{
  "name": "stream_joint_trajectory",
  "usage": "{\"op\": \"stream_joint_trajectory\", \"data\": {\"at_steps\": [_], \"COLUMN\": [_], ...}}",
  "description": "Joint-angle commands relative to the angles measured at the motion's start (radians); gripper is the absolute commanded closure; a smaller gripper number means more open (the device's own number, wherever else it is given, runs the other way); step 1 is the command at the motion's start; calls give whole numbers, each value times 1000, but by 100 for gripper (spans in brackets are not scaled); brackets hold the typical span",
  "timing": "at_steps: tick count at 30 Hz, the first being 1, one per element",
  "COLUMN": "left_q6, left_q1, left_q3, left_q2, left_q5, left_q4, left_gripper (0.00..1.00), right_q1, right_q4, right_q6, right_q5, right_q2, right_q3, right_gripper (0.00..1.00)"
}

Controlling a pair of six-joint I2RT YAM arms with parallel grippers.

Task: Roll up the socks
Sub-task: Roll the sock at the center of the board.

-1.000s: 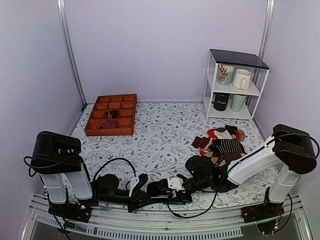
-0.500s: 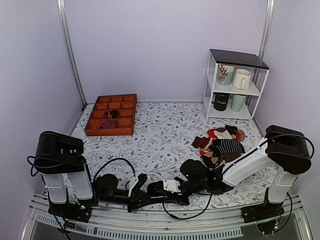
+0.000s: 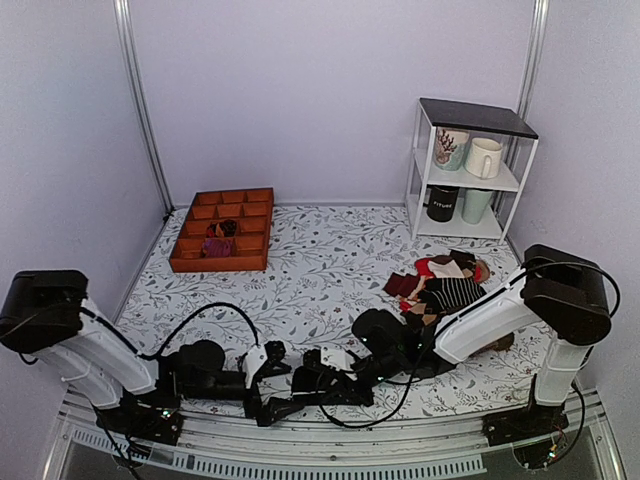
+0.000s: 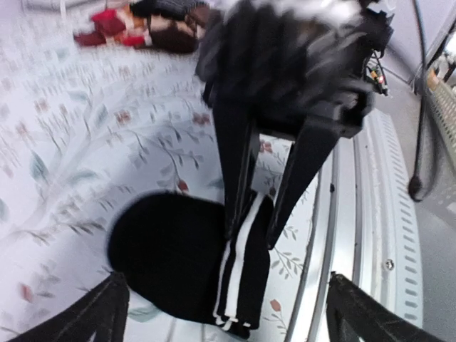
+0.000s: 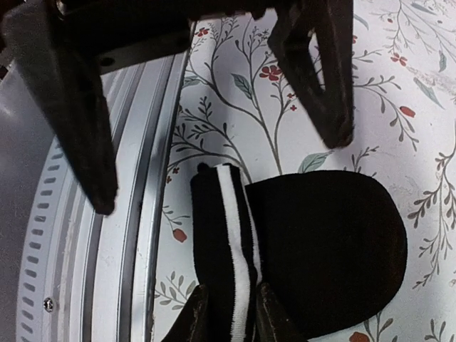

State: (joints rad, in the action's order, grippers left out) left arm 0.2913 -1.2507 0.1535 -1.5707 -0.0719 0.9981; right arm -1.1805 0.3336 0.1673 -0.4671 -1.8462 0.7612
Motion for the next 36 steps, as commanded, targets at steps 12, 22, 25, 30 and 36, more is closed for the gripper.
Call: {"op": "stream_joint_trajectory", "data": {"at_steps": [12,22,25,30,36], "left_q6": [-311,-318,-292,-277,-283], "left_q1": [-27,-26,-28,-43,-48], "left_q3": [-76,-50,-52,-32,1], "left_q2": [435,381,323,210,118], "left_q5": [572,251,179,130,76], "left_q4": [-117,-164,-139,-120,-88], "left_gripper": [1,22,42,34,35], "right_q1": [40,57,72,89,99], "right_q4": [-334,-385,-421,-473,-493], "right_q6": [-148,-161,-197,-202,-225], "right_q5": [-94,-130,-150,-155,-162], "right_q2": [-123,-179,-198,-219,-234], "right_q3": [41,96,118,143,151], "right_gripper": [77,77,77,77,77]}}
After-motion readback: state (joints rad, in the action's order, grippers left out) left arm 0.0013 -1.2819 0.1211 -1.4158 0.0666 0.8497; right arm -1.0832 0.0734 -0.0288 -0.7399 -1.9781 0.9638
